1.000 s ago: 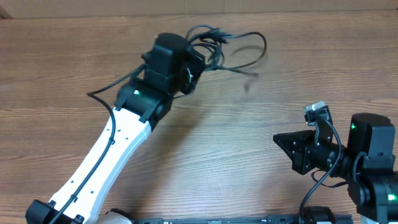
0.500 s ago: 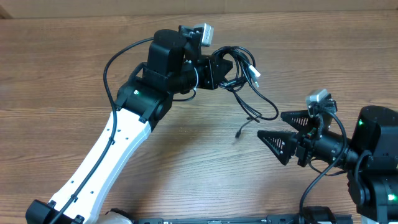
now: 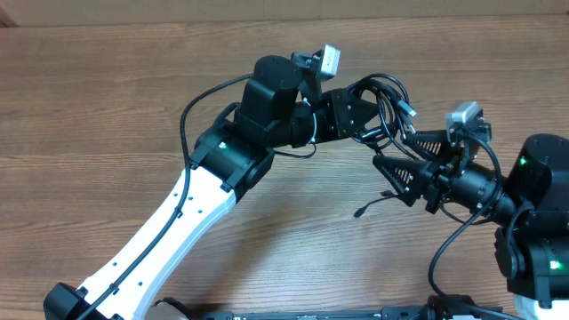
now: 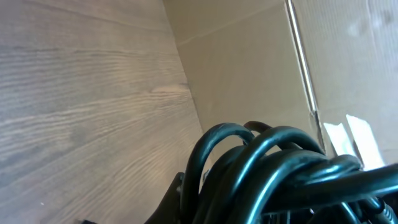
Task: Untangle cables
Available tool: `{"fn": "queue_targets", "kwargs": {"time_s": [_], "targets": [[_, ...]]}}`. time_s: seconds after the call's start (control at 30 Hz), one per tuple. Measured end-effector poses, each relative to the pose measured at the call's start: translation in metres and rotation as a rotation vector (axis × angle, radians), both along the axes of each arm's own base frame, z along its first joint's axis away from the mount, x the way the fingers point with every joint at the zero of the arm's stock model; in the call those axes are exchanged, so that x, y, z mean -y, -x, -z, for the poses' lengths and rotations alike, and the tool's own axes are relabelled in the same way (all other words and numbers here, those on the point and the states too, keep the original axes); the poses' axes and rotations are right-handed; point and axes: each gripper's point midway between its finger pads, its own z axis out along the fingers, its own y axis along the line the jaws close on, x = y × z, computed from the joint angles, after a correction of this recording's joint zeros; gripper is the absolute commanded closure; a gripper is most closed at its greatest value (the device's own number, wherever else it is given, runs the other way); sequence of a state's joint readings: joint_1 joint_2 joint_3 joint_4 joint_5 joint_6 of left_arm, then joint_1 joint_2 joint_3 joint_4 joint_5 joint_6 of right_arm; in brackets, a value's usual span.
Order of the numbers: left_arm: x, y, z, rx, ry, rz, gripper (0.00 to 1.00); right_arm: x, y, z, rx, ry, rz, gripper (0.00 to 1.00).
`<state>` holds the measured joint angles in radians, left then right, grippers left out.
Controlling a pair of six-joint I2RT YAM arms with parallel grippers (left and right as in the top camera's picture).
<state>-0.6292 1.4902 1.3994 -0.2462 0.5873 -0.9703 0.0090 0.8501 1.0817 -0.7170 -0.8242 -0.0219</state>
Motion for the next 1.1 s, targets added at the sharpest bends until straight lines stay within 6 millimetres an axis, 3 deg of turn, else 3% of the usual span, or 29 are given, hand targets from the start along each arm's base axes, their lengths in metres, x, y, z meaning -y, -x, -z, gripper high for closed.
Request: {"fn": "queue_targets", "kwargs": {"time_s": [0.13, 0.17, 0.23, 0.3, 0.33, 0.4, 0.43, 0.47, 0.53, 0.6, 0.73, 0.83, 0.9, 1.0, 1.1], "targets": [[0.008, 0.011, -0.001, -0.022, 0.011, 0.036, 0.96, 0.003, -0.006, -0.003, 0.027, 0.011, 0.028, 0.28], [0.012, 0.016, -0.001, -0.023, 0.012, 0.054, 0.96, 0.004, -0.008, -0.007, 0.044, 0.008, 0.032, 0.33], [0.016, 0.021, -0.001, -0.023, 0.013, 0.070, 0.96, 0.004, -0.010, -0.010, 0.054, 0.004, 0.039, 0.54], [0.021, 0.028, -0.001, -0.024, 0.013, 0.089, 0.96, 0.004, -0.011, -0.010, 0.054, 0.002, 0.040, 0.86], [0.021, 0.028, -0.001, -0.022, 0.012, 0.090, 0.96, 0.004, -0.011, -0.010, 0.051, -0.001, 0.040, 0.96], [0.021, 0.027, -0.001, 0.000, 0.005, 0.090, 0.96, 0.003, -0.010, -0.010, 0.038, -0.013, 0.039, 0.96], [0.021, 0.027, -0.001, 0.015, 0.000, 0.094, 0.77, 0.003, -0.010, -0.010, 0.035, -0.016, 0.040, 0.96], [0.021, 0.027, -0.001, 0.038, -0.006, 0.100, 0.67, 0.003, -0.010, -0.010, 0.034, -0.017, 0.039, 0.96], [0.021, 0.028, -0.001, 0.095, -0.021, 0.123, 0.56, 0.003, -0.010, -0.009, 0.033, -0.013, 0.039, 0.96], [0.015, 0.024, 0.003, 0.148, -0.049, 0.143, 0.38, 0.006, -0.013, -0.008, 0.032, -0.004, 0.055, 0.96], [-0.015, 0.014, 0.005, 0.233, -0.059, 0.233, 0.35, 0.013, -0.019, 0.000, 0.011, 0.022, 0.108, 0.96], [-0.058, -0.001, 0.008, 0.243, -0.044, 0.260, 0.33, 0.015, -0.020, 0.001, 0.010, 0.028, 0.121, 0.96], [-0.072, -0.005, 0.012, 0.250, -0.052, 0.259, 0.27, 0.015, -0.020, 0.001, 0.008, 0.028, 0.122, 0.96], [-0.069, 0.003, 0.008, 0.331, -0.041, 0.326, 0.20, 0.014, -0.019, 0.001, 0.008, 0.025, 0.114, 0.96], [-0.047, 0.023, 0.002, 0.391, -0.015, 0.410, 0.18, 0.011, -0.017, 0.000, 0.008, 0.018, 0.098, 0.96]]}}
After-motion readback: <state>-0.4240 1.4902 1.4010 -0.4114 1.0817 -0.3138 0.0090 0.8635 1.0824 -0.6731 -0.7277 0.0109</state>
